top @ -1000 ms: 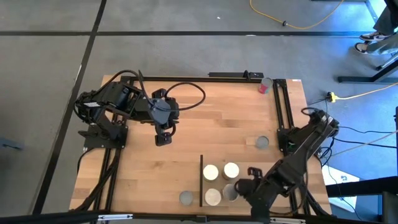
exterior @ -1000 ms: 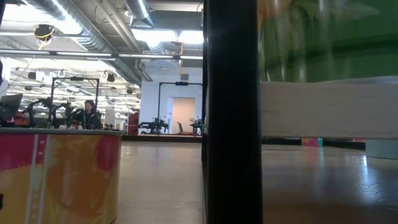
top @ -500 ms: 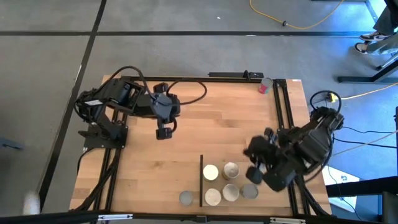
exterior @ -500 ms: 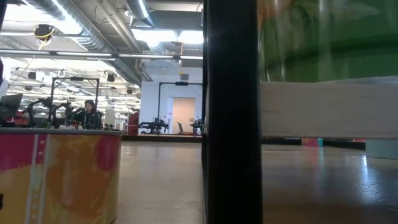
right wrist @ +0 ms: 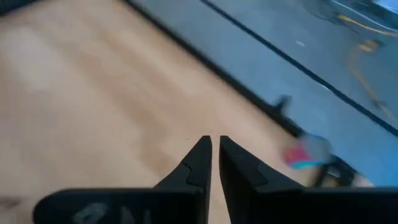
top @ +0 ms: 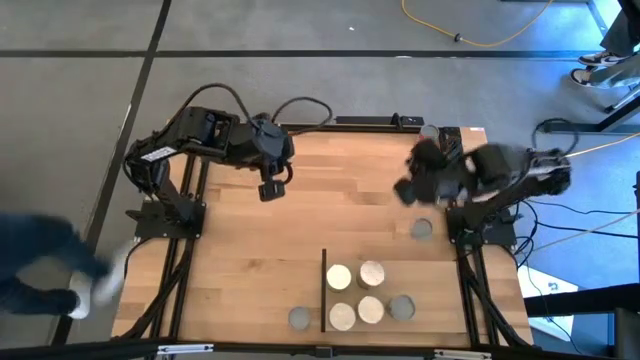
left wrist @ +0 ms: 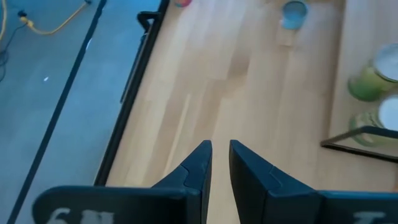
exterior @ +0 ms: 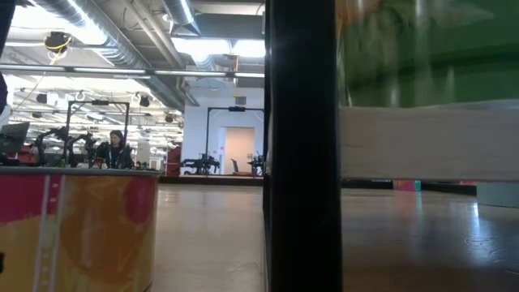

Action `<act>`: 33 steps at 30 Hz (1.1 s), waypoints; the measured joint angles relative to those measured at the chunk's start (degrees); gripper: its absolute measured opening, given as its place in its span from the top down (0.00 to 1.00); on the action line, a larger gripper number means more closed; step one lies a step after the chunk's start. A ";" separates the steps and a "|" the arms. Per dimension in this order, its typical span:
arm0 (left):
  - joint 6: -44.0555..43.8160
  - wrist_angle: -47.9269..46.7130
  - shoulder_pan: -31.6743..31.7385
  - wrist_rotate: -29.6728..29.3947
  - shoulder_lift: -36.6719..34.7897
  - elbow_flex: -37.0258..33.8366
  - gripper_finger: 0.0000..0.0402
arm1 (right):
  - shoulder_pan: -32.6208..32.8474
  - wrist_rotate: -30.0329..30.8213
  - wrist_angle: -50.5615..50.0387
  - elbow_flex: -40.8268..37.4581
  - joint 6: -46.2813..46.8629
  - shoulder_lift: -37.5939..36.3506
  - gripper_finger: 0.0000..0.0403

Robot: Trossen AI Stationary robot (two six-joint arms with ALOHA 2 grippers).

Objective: Pick and place cans onto a shelf
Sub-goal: Put the canned chicken soup on the shelf

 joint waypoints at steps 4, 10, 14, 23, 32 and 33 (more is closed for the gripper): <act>0.00 0.00 2.74 -0.01 0.00 0.00 0.88 | -10.05 -1.90 -0.06 -5.95 -0.89 -7.00 0.92; 0.02 0.01 7.39 -0.03 0.02 0.00 0.88 | -24.14 -5.62 0.04 -11.29 -0.67 -11.27 0.92; 0.04 0.25 10.27 0.02 0.69 -0.02 0.88 | -30.79 -5.82 0.18 -13.86 -1.99 -10.59 0.92; 3.20 0.82 14.56 1.35 2.38 0.02 0.88 | -40.13 -8.47 5.22 -20.97 -6.25 -6.83 0.92; 5.93 2.17 16.29 6.46 4.06 0.02 0.88 | -47.44 -10.11 17.47 -25.78 -18.04 -1.96 0.92; 5.98 2.13 16.39 6.99 4.24 0.02 0.88 | -48.40 -10.41 18.32 -26.20 -18.87 -1.28 0.92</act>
